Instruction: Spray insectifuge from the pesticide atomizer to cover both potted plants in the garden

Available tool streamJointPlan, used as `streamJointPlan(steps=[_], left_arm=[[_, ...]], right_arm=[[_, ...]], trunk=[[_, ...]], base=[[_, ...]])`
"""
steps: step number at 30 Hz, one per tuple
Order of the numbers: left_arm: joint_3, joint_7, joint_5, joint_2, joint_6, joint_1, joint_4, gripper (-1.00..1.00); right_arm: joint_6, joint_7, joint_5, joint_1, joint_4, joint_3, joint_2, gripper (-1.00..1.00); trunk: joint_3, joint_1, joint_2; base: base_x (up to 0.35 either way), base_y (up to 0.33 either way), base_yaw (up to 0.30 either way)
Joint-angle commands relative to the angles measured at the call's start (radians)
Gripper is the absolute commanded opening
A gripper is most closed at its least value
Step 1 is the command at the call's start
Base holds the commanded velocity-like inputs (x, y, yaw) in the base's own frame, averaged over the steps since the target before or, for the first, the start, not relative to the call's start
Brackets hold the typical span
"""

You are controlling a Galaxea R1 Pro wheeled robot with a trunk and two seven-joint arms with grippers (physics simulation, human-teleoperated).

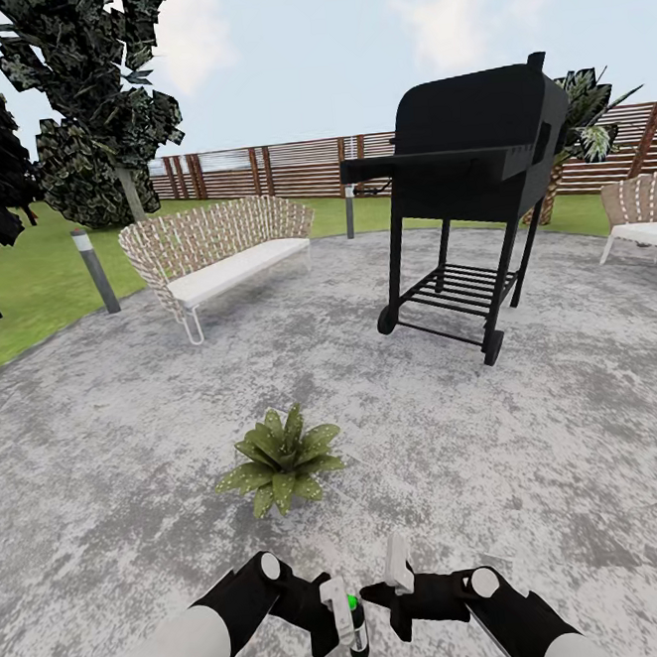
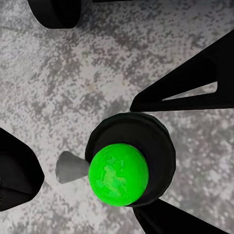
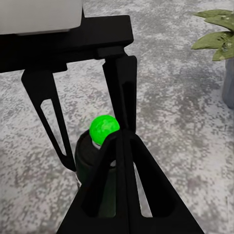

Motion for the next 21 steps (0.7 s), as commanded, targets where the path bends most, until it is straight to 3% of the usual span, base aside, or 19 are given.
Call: streamJointPlan(steps=[1, 21], left_arm=[[0.003, -0.001, -0.01, 0.0, -0.009, 0.0, -0.001, -1.0], [0.005, -0.001, -0.006, -0.009, -0.011, 0.0, -0.005, -1.0]], right_arm=[[-0.004, -0.002, 0.006, 0.0, -0.001, 0.002, -0.001, -1.0], [-0.004, -0.002, 0.006, 0.0, 0.0, 0.002, -0.001, -1.0]], trunk=[[-0.001, 0.0, 0.0], [-0.001, 0.0, 0.0]], base=[[0.0, 0.0, 0.0], [0.0, 0.0, 0.0]])
